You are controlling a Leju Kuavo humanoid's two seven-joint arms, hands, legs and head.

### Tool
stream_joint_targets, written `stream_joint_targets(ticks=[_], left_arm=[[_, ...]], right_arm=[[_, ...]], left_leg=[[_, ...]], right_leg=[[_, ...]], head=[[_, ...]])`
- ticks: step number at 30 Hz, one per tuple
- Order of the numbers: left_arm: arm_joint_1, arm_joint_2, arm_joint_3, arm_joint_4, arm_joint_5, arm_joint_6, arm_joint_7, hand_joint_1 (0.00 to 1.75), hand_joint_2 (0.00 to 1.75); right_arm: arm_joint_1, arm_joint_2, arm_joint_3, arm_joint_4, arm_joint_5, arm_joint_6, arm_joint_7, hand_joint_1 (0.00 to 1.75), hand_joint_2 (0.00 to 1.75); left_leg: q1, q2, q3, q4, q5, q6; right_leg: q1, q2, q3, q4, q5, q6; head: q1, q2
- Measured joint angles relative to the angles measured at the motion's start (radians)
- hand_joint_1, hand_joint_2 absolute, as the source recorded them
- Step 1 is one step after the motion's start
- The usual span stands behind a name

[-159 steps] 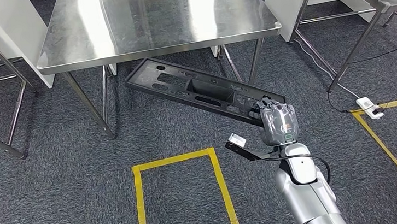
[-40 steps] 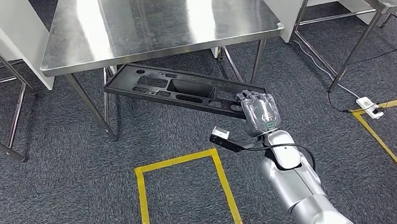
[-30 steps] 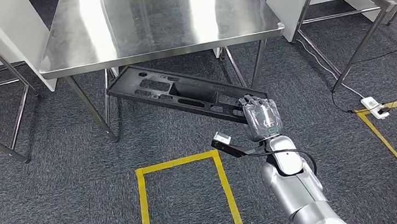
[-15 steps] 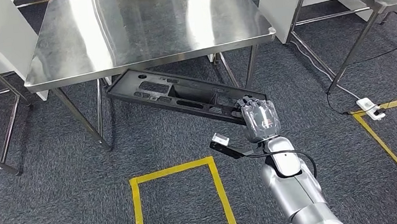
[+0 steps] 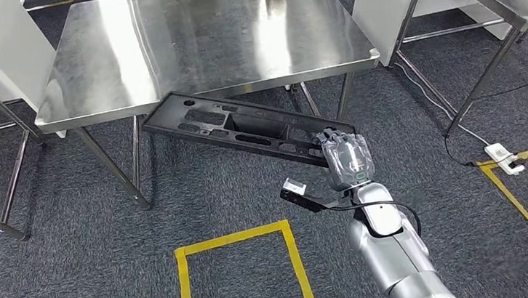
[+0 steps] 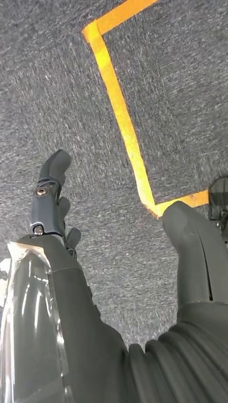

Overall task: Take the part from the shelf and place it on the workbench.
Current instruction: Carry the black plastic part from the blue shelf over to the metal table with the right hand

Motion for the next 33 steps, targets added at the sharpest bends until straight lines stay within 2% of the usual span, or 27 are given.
stream_joint_targets(ticks=[2, 4, 6, 8, 9, 10, 11, 13, 14, 15, 17, 19, 20, 21, 22, 24, 25, 26, 27, 28, 29, 30, 31, 33], left_arm=[[0.0, 0.001, 0.0, 0.0, 0.0, 0.0, 0.0, 0.0, 1.75], [0.0, 0.002, 0.0, 0.0, 0.0, 0.0, 0.0, 0.0, 1.75], [-0.001, 0.002, 0.0, 0.0, 0.0, 0.001, -0.001, 0.0, 1.75], [0.0, 0.002, 0.0, 0.0, 0.001, 0.001, -0.001, 0.0, 1.75], [0.001, 0.002, 0.0, 0.0, 0.002, 0.001, -0.001, 0.0, 1.75], [0.002, 0.002, 0.0, 0.0, 0.002, 0.001, -0.001, 0.0, 1.75], [0.003, 0.002, 0.0, 0.0, 0.003, 0.001, -0.002, 0.0, 1.75], [0.003, 0.003, 0.0, 0.0, 0.003, 0.0, -0.003, 0.0, 1.75], [0.003, 0.005, 0.0, 0.0, 0.003, 0.0, -0.003, 0.0, 1.75], [0.003, 0.007, 0.0, 0.0, 0.003, 0.0, -0.004, 0.0, 1.75], [0.003, 0.009, 0.0, 0.0, 0.002, 0.0, -0.005, 0.0, 1.75], [0.003, 0.007, 0.001, 0.0, 0.001, 0.0, -0.005, 0.0, 1.75], [0.003, 0.007, 0.001, 0.0, 0.0, 0.0, -0.005, 0.0, 1.75], [0.001, 0.006, 0.001, 0.0, 0.0, 0.0, -0.005, 0.0, 1.75], [0.0, 0.005, 0.001, 0.0, 0.0, 0.0, -0.005, 0.0, 1.75], [-0.001, 0.004, 0.001, 0.0, 0.0, 0.0, -0.004, 0.0, 1.75], [0.0, 0.003, 0.001, 0.0, 0.0, -0.001, -0.004, 0.0, 1.75], [0.001, 0.002, 0.002, 0.0, -0.001, -0.001, -0.004, 0.0, 1.75], [0.002, 0.001, 0.002, 0.0, -0.001, -0.002, -0.003, 0.0, 1.75], [0.002, 0.0, 0.002, 0.0, -0.001, -0.002, -0.003, 0.0, 1.75], [0.001, 0.0, 0.002, 0.0, -0.002, -0.002, -0.003, 0.0, 1.75], [0.0, 0.0, 0.002, 0.0, -0.003, -0.003, -0.003, 0.0, 1.75], [0.0, 0.0, 0.002, 0.0, -0.004, -0.003, -0.003, 0.0, 1.75], [-0.001, 0.0, 0.002, 0.0, -0.005, -0.003, -0.003, 0.0, 1.75]], right_arm=[[-0.001, 0.0, 0.0, 0.0, 0.001, 0.0, 0.0, 1.75, 1.75], [-0.002, 0.001, 0.0, -0.001, 0.002, 0.001, 0.0, 1.75, 1.75], [-0.004, 0.004, -0.001, -0.001, 0.003, 0.001, 0.0, 1.75, 1.75], [-0.006, 0.005, -0.001, 0.0, 0.002, 0.003, 0.0, 1.75, 1.75], [-0.006, 0.005, -0.002, 0.001, 0.001, 0.004, 0.0, 1.75, 1.75], [-0.006, 0.005, -0.002, 0.003, 0.001, 0.005, 0.0, 1.75, 1.75], [-0.007, 0.005, -0.003, 0.004, 0.001, 0.005, -0.001, 1.75, 1.75], [-0.009, 0.005, -0.004, 0.006, 0.0, 0.005, -0.002, 1.75, 1.75], [-0.012, 0.005, -0.004, 0.006, 0.0, 0.005, -0.002, 1.75, 1.75], [-0.015, 0.004, -0.005, 0.007, -0.001, 0.005, -0.002, 1.75, 1.75], [-0.02, 0.003, -0.008, 0.008, -0.002, 0.004, -0.002, 1.75, 1.75], [-0.021, 0.002, -0.011, 0.008, -0.002, 0.002, -0.003, 1.75, 1.75], [-0.022, 0.001, -0.012, 0.007, -0.002, 0.002, -0.004, 1.75, 1.75], [-0.024, 0.0, -0.013, 0.007, -0.002, 0.001, -0.005, 1.75, 1.75], [-0.025, -0.002, -0.015, 0.007, -0.003, 0.001, -0.005, 1.75, 1.75], [-0.024, -0.007, -0.019, 0.009, -0.005, 0.002, -0.005, 1.75, 1.75], [-0.024, -0.01, -0.022, 0.011, -0.005, 0.004, -0.004, 1.75, 1.75], [-0.025, -0.012, -0.025, 0.014, -0.006, 0.008, -0.004, 1.75, 1.75], [-0.028, -0.014, -0.027, 0.016, -0.006, 0.013, -0.004, 1.75, 1.75], [-0.034, -0.016, -0.03, 0.02, -0.008, 0.02, -0.006, 1.75, 1.75], [-0.044, -0.018, -0.032, 0.025, -0.011, 0.029, -0.009, 1.75, 1.75], [-0.055, -0.019, -0.034, 0.03, -0.014, 0.035, -0.012, 1.75, 1.75], [-0.068, -0.02, -0.036, 0.035, -0.018, 0.041, -0.016, 1.75, 1.75], [-0.087, -0.022, -0.04, 0.044, -0.021, 0.046, -0.019, 1.75, 1.75]], left_leg=[[0.0, 0.002, 0.002, 0.005, -0.008, -0.01], [0.005, 0.004, -0.009, 0.037, -0.015, -0.018], [0.011, 0.006, -0.064, 0.13, -0.036, -0.028], [0.013, 0.006, -0.147, 0.244, -0.08, -0.037], [0.013, 0.007, -0.179, 0.273, -0.094, -0.04], [0.013, 0.007, -0.198, 0.273, -0.09, -0.039], [0.013, 0.007, -0.199, 0.244, -0.064, -0.037], [0.01, 0.006, -0.165, 0.119, 0.04, -0.022], [0.006, 0.007, -0.15, 0.069, 0.076, -0.014], [0.001, 0.006, -0.136, 0.031, 0.099, -0.005], [-0.01, 0.006, -0.128, 0.016, 0.102, 0.008], [-0.007, 0.006, -0.105, -0.007, 0.111, 0.02], [-0.005, 0.007, -0.092, -0.019, 0.113, 0.025], [-0.002, 0.007, -0.078, -0.031, 0.113, 0.029], [-0.002, 0.007, -0.07, -0.035, 0.11, 0.032], [-0.001, 0.005, -0.059, -0.036, 0.098, 0.035], [-0.001, 0.003, -0.054, -0.035, 0.092, 0.034], [-0.001, 0.001, -0.047, -0.033, 0.084, 0.032], [0.0, 0.0, -0.039, -0.03, 0.075, 0.029], [0.0, -0.002, -0.034, -0.023, 0.065, 0.024], [-0.002, -0.002, -0.031, -0.014, 0.052, 0.018], [-0.004, -0.002, -0.03, -0.006, 0.042, 0.012], [-0.006, -0.002, -0.03, 0.0, 0.033, 0.006], [-0.004, 0.0, -0.028, 0.003, 0.023, -0.004]], right_leg=[[0.003, 0.002, 0.008, 0.0, -0.005, -0.032], [-0.001, 0.006, 0.021, -0.002, -0.01, -0.049], [-0.002, 0.007, 0.037, -0.004, -0.019, -0.063], [0.0, 0.008, 0.05, -0.003, -0.031, -0.071], [0.002, 0.009, 0.057, -0.003, -0.038, -0.073], [0.004, 0.01, 0.066, -0.003, -0.046, -0.072], [0.006, 0.012, 0.076, -0.003, -0.053, -0.072], [0.009, 0.013, 0.095, -0.004, -0.068, -0.07], [0.01, 0.014, 0.103, -0.007, -0.074, -0.067], [0.01, 0.015, 0.108, -0.009, -0.079, -0.064], [0.01, 0.017, 0.114, -0.017, -0.086, -0.052], [0.014, 0.015, 0.117, -0.018, -0.093, -0.043], [0.017, 0.014, 0.109, 0.001, -0.102, -0.041], [0.018, 0.013, 0.088, 0.043, -0.117, -0.043], [0.016, 0.012, 0.053, 0.105, -0.135, -0.045], [0.012, 0.012, -0.039, 0.238, -0.166, -0.042], [0.01, 0.012, -0.071, 0.268, -0.162, -0.034], [0.007, 0.011, -0.082, 0.255, -0.138, -0.022], [0.005, 0.011, -0.072, 0.205, -0.101, -0.01], [0.001, 0.009, -0.048, 0.127, -0.056, 0.002], [0.0, 0.006, -0.021, 0.06, -0.019, 0.006], [-0.001, 0.005, -0.003, 0.016, 0.003, 0.002], [0.0, 0.003, 0.008, -0.009, 0.013, -0.006], [0.0, 0.005, 0.01, -0.008, 0.008, -0.026]], head=[[-0.003, 0.0], [-0.007, 0.0], [-0.009, 0.0], [-0.011, 0.0], [-0.011, 0.0], [-0.011, 0.0], [-0.012, 0.0], [-0.011, 0.0], [-0.009, 0.0], [-0.008, 0.0], [-0.009, 0.0], [-0.011, 0.0], [-0.01, 0.0], [-0.008, 0.0], [-0.006, 0.0], [-0.004, 0.0], [-0.003, 0.0], [-0.002, 0.0], [-0.001, 0.0], [0.0, 0.0], [0.001, 0.0], [0.001, 0.0], [0.0, 0.0], [-0.001, 0.0]])
